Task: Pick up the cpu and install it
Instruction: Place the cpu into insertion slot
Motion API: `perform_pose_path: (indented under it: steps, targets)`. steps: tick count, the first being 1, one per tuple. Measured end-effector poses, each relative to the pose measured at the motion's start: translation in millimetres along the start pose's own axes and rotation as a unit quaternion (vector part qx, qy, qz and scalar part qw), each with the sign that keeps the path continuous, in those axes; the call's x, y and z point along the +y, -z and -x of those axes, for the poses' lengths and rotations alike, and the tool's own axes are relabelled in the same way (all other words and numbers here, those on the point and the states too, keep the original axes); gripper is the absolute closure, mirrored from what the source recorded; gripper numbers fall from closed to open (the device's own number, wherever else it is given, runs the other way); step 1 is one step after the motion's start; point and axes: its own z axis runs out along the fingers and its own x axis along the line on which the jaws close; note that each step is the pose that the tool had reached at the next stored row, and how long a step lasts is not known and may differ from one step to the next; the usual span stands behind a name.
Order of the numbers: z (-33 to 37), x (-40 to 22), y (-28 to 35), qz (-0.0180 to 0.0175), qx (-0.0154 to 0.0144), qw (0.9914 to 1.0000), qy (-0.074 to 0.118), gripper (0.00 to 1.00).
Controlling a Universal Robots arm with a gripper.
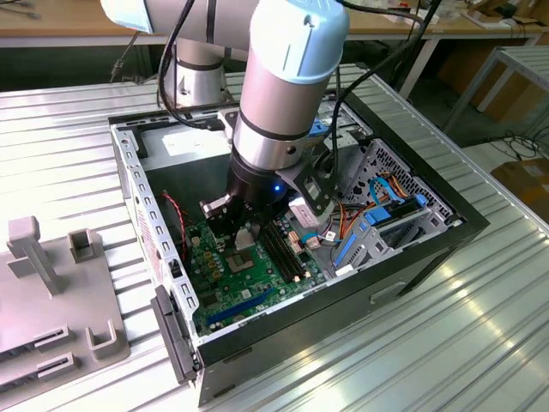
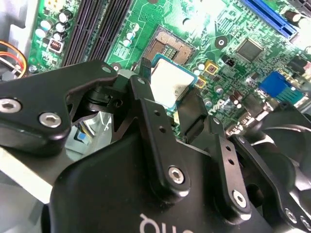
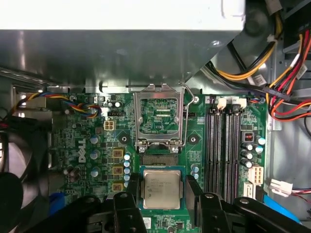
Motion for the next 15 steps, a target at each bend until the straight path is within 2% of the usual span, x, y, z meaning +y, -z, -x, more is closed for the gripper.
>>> perform_pose_path:
  steps: [8,15]
  targets:
    - [0.3,-0.6,-16.8,0.0000,0.0000,1.00000,0.000,0.53]
    - [0.4,-4.2,-31.3,0.0002,0.0005,1.00000,0.002,0.53]
